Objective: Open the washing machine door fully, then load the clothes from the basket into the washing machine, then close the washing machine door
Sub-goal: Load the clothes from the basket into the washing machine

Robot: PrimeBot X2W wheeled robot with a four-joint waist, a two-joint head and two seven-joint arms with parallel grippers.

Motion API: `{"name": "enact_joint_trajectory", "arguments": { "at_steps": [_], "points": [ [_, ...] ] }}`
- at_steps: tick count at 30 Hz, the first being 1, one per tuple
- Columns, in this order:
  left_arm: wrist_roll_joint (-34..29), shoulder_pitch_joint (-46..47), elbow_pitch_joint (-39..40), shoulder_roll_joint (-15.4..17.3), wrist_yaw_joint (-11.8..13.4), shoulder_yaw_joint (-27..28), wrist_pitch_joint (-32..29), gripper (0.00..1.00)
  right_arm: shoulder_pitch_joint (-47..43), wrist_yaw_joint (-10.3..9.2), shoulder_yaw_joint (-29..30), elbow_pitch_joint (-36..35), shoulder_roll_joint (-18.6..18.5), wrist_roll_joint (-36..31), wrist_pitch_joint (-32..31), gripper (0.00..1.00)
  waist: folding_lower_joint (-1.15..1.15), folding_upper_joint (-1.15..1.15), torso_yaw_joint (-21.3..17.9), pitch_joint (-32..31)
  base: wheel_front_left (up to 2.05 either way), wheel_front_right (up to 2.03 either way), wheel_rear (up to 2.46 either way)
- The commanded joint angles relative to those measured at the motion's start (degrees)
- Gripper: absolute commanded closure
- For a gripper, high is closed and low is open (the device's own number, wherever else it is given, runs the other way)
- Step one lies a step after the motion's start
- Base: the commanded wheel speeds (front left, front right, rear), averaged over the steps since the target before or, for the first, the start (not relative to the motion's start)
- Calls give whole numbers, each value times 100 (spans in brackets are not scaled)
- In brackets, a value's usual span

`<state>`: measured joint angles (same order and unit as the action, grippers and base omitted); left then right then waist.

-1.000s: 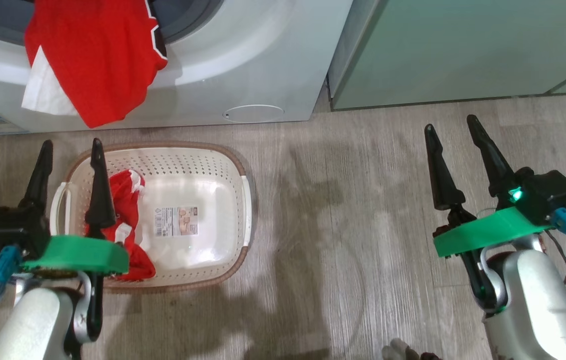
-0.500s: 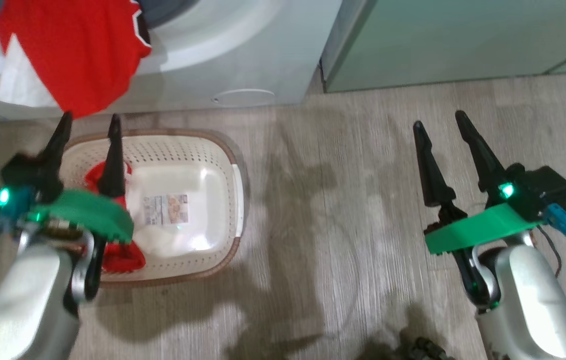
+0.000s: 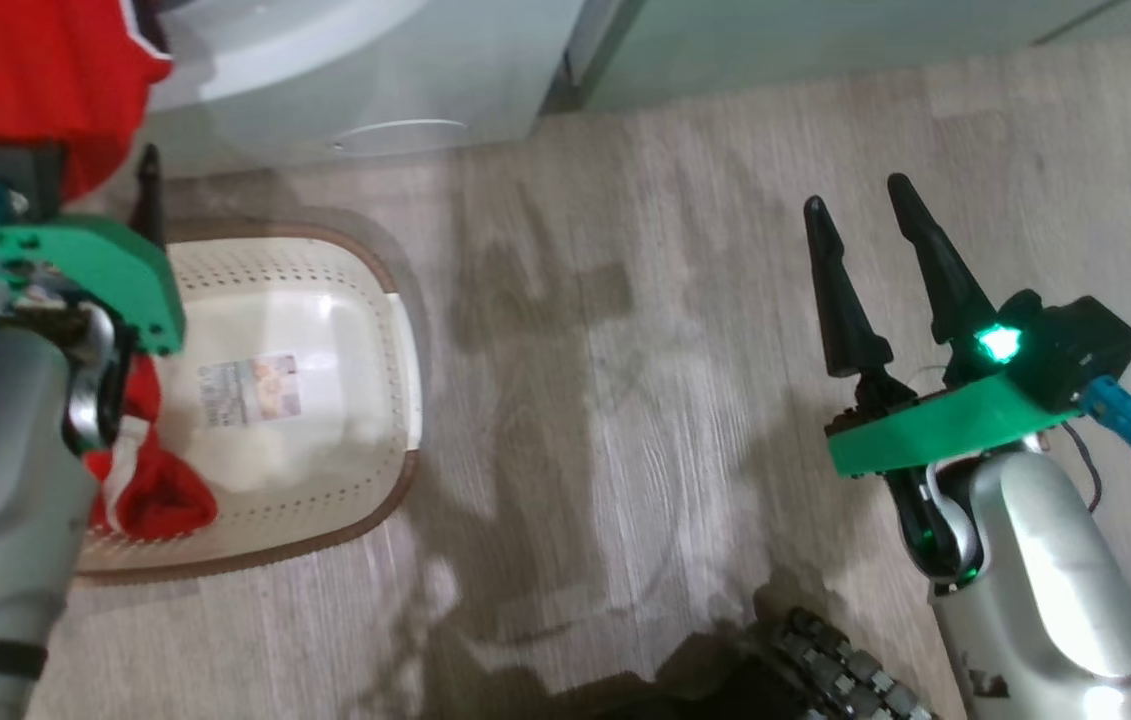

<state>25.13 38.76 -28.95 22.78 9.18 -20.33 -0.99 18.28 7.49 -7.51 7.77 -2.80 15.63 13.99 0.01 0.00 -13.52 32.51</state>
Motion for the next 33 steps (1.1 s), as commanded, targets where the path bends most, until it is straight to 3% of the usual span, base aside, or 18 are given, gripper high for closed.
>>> {"name": "enact_joint_trajectory", "arguments": {
  "at_steps": [1,4,9,10,12,18,24,29,33],
  "points": [
    [-58,295,-118,248,29,248,98,0,54,0,-162,-135,-8,49,76,0,-1,0,-135,140,0,0,0],
    [-166,543,-581,283,267,321,257,0,93,0,-227,-109,-8,90,90,0,-1,0,-209,210,0,0,0],
    [-126,795,-1106,192,458,436,481,0,135,0,-257,-123,-8,134,98,0,-1,0,-269,257,0,0,0],
    [-121,822,-1166,173,497,457,553,5,138,0,-254,-133,-8,138,98,0,-1,0,-273,260,0,0,0],
    [-109,868,-1257,153,505,473,670,100,135,0,-246,-155,-8,141,99,0,-1,0,-273,266,0,0,0],
    [-67,933,-1378,120,427,461,834,100,116,0,-207,-159,-8,149,100,0,-1,0,-218,261,0,0,0],
    [184,721,-1200,13,97,432,714,100,80,0,-156,-146,-8,133,100,0,-1,0,-80,150,0,0,0],
    [269,493,-308,152,-42,352,333,100,8,0,-70,-176,-8,105,100,0,-1,0,116,62,0,0,0],
    [300,362,797,516,-22,318,-415,100,-22,0,-37,-189,-8,103,100,0,-1,0,239,32,0,0,0]
  ]
}}
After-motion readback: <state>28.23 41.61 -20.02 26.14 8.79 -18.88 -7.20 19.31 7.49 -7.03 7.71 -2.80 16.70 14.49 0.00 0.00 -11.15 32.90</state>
